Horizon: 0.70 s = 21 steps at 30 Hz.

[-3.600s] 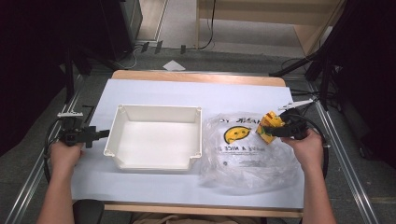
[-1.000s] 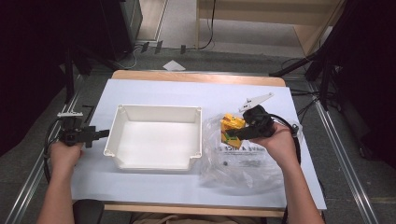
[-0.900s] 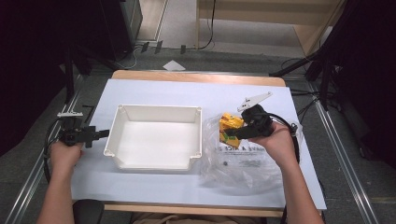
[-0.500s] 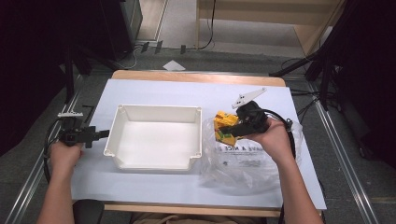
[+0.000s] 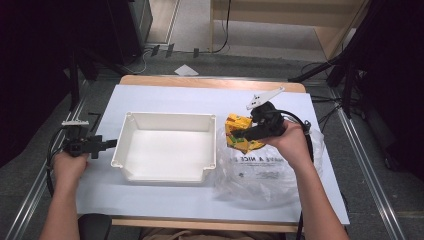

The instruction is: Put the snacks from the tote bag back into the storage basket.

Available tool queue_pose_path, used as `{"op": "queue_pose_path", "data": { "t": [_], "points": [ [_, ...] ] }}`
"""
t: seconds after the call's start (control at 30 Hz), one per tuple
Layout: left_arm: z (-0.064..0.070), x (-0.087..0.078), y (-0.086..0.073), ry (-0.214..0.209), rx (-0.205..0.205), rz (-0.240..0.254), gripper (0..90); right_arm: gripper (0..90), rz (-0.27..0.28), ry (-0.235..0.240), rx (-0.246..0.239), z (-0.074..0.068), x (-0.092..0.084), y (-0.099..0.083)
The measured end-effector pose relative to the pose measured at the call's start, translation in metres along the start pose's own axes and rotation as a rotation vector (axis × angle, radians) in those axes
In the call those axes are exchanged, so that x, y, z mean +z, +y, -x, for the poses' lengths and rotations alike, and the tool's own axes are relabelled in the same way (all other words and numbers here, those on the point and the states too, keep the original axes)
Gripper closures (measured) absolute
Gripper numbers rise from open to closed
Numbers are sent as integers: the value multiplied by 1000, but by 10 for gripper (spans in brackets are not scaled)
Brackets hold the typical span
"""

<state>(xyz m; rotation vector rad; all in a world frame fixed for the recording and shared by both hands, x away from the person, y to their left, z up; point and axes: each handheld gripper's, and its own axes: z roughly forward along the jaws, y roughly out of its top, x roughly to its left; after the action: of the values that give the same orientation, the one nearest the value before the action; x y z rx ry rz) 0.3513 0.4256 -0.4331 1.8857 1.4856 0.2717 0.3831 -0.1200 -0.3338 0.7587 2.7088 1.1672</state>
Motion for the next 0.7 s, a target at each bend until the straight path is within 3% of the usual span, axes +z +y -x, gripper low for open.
{"op": "queue_pose_path", "data": {
  "t": [0.7],
  "points": [
    [-1, 0, 0, -5, -2, 4, 226, 519, -4, 15, -47, 1, 10, 37]
  ]
}}
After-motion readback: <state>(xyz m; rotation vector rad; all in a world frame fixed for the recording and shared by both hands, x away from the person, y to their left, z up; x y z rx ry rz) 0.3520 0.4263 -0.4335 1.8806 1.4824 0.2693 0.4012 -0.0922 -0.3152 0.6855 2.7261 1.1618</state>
